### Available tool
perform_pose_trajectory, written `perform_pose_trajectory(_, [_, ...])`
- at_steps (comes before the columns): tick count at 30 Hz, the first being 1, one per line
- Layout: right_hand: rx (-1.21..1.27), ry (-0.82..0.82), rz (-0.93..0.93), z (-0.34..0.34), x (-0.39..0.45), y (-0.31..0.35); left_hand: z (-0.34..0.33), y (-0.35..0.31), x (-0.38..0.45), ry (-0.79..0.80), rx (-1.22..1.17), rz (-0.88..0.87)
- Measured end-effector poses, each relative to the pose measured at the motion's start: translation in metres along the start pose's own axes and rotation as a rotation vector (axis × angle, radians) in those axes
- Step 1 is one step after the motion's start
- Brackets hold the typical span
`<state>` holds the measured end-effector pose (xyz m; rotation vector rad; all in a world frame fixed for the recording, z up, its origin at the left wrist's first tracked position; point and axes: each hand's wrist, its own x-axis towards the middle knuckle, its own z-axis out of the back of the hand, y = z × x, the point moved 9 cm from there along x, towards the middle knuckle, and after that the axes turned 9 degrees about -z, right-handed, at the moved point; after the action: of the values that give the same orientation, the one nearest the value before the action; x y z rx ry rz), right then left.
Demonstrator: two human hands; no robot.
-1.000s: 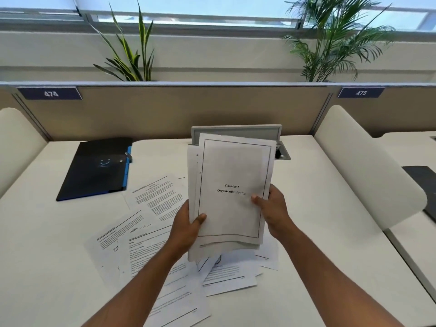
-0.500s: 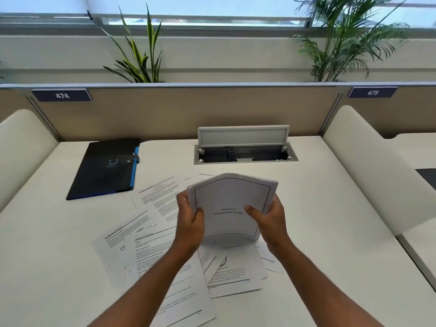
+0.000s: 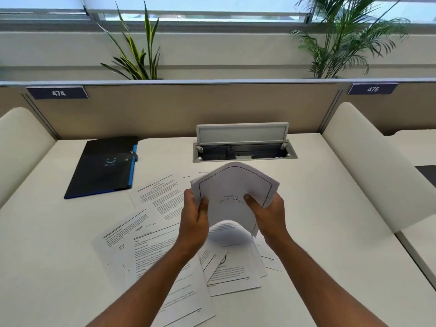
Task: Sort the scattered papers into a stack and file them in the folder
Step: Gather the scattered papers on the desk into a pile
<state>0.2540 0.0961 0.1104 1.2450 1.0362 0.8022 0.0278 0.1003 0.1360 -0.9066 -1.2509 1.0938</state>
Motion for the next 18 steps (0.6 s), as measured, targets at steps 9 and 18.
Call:
perform_pose_trajectory(9, [0.323, -0.160, -0.259, 0.020, 0.017, -0.018, 0.013, 0.045, -0.005, -0.040, 0.198, 0.187])
perform_pose_trajectory(18, [0.738, 0.035, -0.559, -0.012, -0.002, -0.045, 0.011, 0.077, -0.014, -0.202, -0.338, 0.481])
